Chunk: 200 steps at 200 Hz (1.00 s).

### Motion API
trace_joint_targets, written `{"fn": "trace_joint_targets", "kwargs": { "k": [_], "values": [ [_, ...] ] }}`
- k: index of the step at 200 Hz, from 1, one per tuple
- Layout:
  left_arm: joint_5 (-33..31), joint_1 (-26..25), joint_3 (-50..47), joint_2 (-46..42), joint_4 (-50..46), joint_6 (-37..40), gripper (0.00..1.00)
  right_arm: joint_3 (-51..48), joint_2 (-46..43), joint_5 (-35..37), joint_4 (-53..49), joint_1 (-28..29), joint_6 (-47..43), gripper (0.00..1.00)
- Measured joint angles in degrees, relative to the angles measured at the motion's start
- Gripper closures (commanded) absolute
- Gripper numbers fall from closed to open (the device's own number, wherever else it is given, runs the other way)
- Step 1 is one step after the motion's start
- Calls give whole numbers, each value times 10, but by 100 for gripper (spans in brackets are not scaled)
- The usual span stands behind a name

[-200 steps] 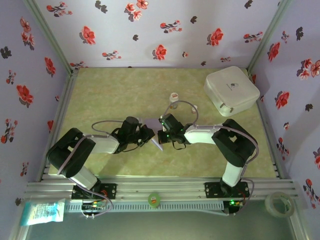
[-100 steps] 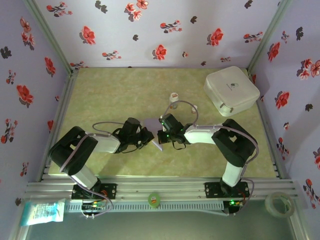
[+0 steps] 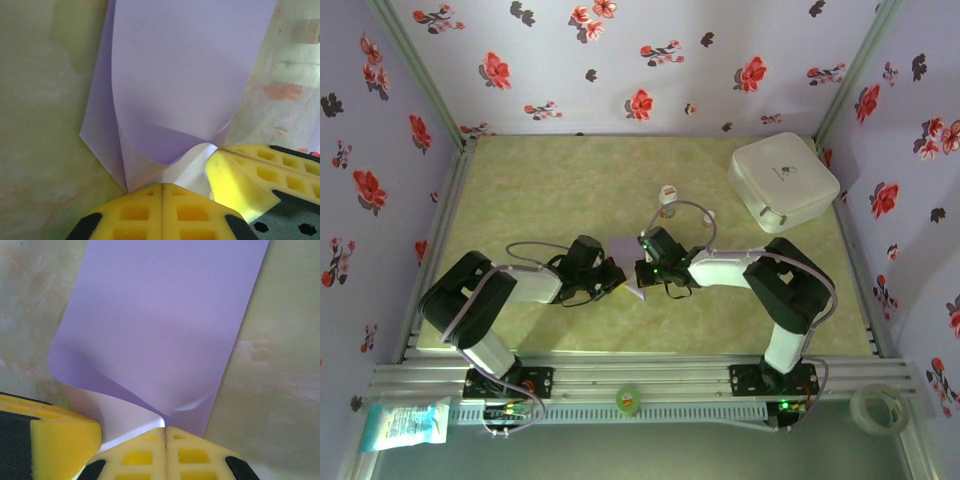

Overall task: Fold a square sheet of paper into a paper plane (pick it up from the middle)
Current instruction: Third fold the triangle at the center of the table.

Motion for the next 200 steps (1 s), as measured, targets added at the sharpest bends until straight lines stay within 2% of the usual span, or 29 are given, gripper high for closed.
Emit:
{"fn": "trace_joint_targets", "kwargs": {
  "k": [10, 34, 52, 68, 84, 111, 125, 156, 200],
  "values": [
    [0, 0, 0, 0, 0, 1, 100, 2, 0, 0, -4, 0, 0, 90],
    [0, 0, 0, 0, 0, 5, 100, 10, -8, 1, -28, -2, -2, 70],
    [0, 1, 0, 0, 0, 5, 100, 10, -35, 7, -57, -8, -3, 65],
    [0, 1, 0, 0, 0, 6, 100, 10, -69, 4, -78, -19, -4, 64],
    [0, 1, 0, 0, 0, 7, 100, 10, -97, -18, -85, -27, -3, 68],
    [0, 1, 0, 0, 0, 7, 100, 12, -99, -107, -85, -29, 14, 89],
    [0, 1, 0, 0, 0, 7, 100, 12, -83, -148, -82, -25, 25, 95],
    [0, 1, 0, 1, 1, 7, 100, 15, -45, -196, -87, -18, 37, 98],
    [0, 1, 3, 3, 0, 7, 100, 64, -12, -210, -135, -3, 22, 98]
  ]
}}
